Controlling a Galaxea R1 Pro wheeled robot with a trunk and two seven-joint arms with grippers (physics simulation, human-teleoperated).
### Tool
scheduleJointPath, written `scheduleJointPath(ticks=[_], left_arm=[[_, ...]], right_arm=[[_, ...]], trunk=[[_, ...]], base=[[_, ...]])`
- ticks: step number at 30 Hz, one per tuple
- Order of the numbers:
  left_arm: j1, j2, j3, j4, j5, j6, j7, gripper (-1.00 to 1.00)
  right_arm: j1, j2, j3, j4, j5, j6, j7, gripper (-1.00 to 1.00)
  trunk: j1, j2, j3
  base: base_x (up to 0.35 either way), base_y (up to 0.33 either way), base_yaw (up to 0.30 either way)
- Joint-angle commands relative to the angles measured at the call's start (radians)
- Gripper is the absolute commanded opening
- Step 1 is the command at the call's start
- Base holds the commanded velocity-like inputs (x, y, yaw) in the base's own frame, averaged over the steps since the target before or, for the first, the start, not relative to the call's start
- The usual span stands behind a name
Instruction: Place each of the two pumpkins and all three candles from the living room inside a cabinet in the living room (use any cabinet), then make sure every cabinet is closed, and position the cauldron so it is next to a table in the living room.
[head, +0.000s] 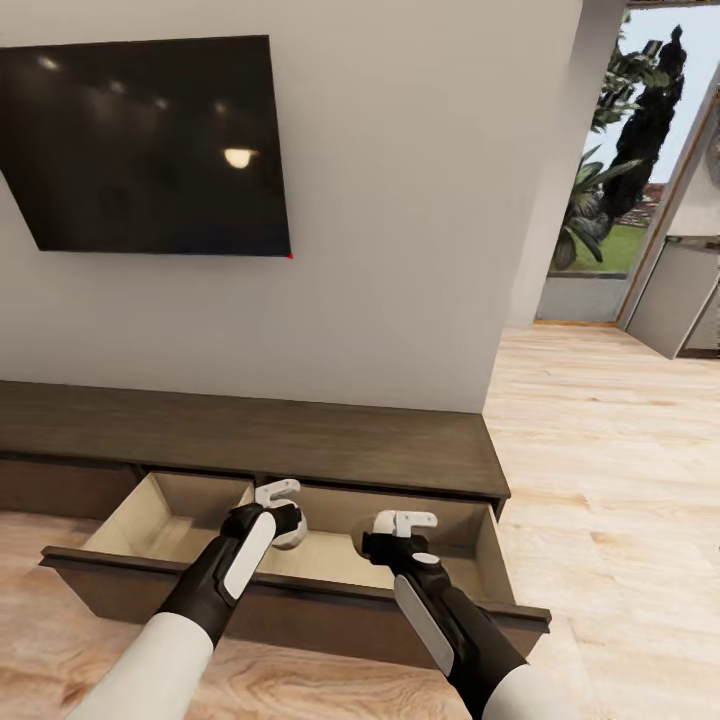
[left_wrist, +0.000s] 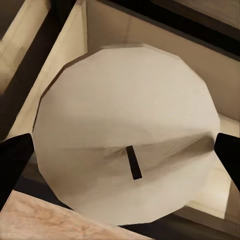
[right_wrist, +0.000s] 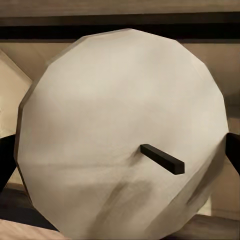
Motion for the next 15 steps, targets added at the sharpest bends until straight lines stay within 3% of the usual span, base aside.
scheduleJointPath(ticks=[1, 7, 15], left_arm=[[0.0, 0.001, -0.003, -0.001, 0.011, 0.001, 0.009, -1.0], [0.0, 0.005, -0.003, -0.002, 0.011, 0.001, 0.009, -1.0], [0.0, 0.007, -0.003, -0.002, 0.011, 0.001, 0.008, -1.0]], right_arm=[[-0.001, 0.0, 0.003, -0.003, -0.008, 0.005, -0.009, -1.0], [-0.001, 0.0, 0.003, -0.006, -0.009, 0.008, -0.007, -1.0], [-0.001, 0.0, 0.003, -0.006, -0.009, 0.007, -0.007, -1.0]], trunk=[[0.0, 0.0, -0.001], [0.0, 0.0, -0.001], [0.0, 0.0, -0.001]], base=[[0.0, 0.122, -0.171], [0.0, 0.093, -0.239], [0.0, 0.169, -0.115]])
